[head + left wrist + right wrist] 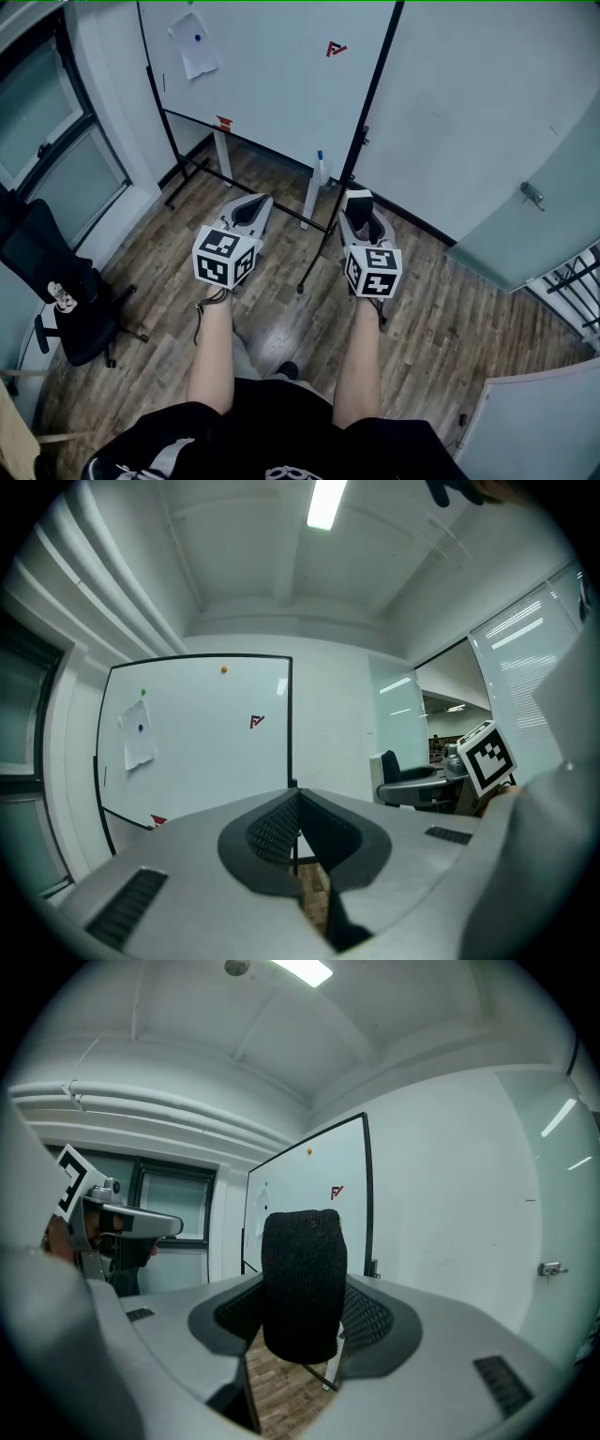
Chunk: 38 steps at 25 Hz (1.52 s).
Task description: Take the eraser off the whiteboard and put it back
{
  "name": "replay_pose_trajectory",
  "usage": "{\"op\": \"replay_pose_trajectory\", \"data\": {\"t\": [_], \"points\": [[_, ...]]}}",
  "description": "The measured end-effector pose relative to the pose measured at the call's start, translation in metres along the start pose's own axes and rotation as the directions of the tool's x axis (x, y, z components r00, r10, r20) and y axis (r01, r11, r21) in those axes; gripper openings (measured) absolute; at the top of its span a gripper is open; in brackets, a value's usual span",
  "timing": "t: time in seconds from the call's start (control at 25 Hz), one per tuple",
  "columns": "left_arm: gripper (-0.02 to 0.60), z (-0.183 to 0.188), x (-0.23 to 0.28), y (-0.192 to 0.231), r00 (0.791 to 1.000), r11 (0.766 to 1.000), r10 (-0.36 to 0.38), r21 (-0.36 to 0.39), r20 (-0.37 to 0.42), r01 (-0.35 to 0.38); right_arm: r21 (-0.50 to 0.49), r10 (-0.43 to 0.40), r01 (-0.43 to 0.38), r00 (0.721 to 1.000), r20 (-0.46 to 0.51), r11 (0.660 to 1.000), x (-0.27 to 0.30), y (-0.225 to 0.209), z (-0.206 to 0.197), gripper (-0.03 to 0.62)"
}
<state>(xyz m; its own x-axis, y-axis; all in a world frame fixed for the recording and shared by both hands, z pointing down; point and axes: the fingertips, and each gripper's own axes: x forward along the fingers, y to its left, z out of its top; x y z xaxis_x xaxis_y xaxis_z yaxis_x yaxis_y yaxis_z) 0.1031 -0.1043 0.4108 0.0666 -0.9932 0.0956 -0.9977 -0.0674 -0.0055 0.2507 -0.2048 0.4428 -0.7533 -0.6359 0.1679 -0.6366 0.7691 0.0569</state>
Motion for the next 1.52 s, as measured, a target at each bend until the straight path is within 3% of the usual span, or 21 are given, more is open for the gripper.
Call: {"op": "replay_pose_trajectory", "data": {"t": [0.4,1.12,1.52], "points": [[0.018,-0.012,0.018,0.080,1.000,0.999,-0.028,-0.019,0.006,0.028,0.004,-0.025,0.025,0.999,-0.021,1.000,0.070,0.038,0.001,0.242],[0.018,-0.008,0.063,0.363,0.987,0.987,-0.158,-0.007,-0.013,0.158,0.062,-0.214,0.215,0.976,-0.029,0.975,0.283,0.159,0.049,0.242],[0.017,-0.022,0.068,0.442,0.981,0.981,-0.193,-0.033,-0.036,0.192,0.082,-0.273,0.278,0.960,-0.063,0.957,0.333,0.199,0.048,0.242]]}}
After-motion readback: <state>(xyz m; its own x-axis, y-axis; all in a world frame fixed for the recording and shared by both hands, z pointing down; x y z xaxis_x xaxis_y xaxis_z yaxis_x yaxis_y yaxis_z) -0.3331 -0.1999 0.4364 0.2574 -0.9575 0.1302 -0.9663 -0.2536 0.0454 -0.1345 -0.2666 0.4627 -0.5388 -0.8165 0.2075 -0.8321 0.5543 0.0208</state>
